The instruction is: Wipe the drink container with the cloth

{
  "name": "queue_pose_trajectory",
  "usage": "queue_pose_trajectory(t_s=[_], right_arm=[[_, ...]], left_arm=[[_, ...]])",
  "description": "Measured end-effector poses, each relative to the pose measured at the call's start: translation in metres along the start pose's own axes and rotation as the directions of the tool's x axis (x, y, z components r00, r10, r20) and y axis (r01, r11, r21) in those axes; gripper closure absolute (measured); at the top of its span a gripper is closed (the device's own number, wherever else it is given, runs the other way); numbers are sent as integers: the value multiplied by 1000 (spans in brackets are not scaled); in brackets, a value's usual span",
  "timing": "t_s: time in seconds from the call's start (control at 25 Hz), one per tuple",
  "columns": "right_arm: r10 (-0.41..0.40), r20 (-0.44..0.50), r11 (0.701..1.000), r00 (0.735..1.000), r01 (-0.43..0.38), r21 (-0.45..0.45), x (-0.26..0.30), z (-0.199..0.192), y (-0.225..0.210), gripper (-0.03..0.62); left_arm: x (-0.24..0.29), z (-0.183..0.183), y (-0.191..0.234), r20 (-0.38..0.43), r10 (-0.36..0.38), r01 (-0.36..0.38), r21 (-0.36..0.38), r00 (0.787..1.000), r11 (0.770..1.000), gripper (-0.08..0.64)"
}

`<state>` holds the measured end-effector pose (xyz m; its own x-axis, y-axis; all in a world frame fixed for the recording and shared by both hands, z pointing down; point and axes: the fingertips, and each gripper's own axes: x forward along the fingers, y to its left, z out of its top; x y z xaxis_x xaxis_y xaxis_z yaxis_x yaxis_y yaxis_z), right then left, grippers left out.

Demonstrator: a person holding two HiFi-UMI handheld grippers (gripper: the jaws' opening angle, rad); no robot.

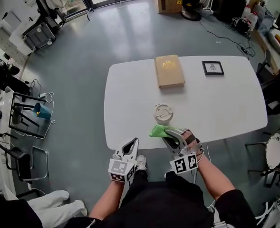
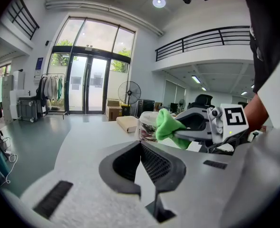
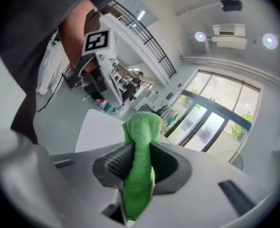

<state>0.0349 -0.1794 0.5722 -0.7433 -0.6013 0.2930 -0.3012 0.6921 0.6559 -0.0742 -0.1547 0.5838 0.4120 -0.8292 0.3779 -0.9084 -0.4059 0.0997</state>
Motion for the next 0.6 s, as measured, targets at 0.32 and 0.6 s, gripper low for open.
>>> queue_pose_trajectory(t_s=[0.32,0.6], right_arm=[[-124,166,720,978,-26,693,-29,18,-73,494],[-190,134,134,973,-109,985,-25,-34,-100,495]], left_arm=[[6,5,0,10,42,-42,6,999,999,552],[8,14,-9,23,31,-31,13,999,999,552]])
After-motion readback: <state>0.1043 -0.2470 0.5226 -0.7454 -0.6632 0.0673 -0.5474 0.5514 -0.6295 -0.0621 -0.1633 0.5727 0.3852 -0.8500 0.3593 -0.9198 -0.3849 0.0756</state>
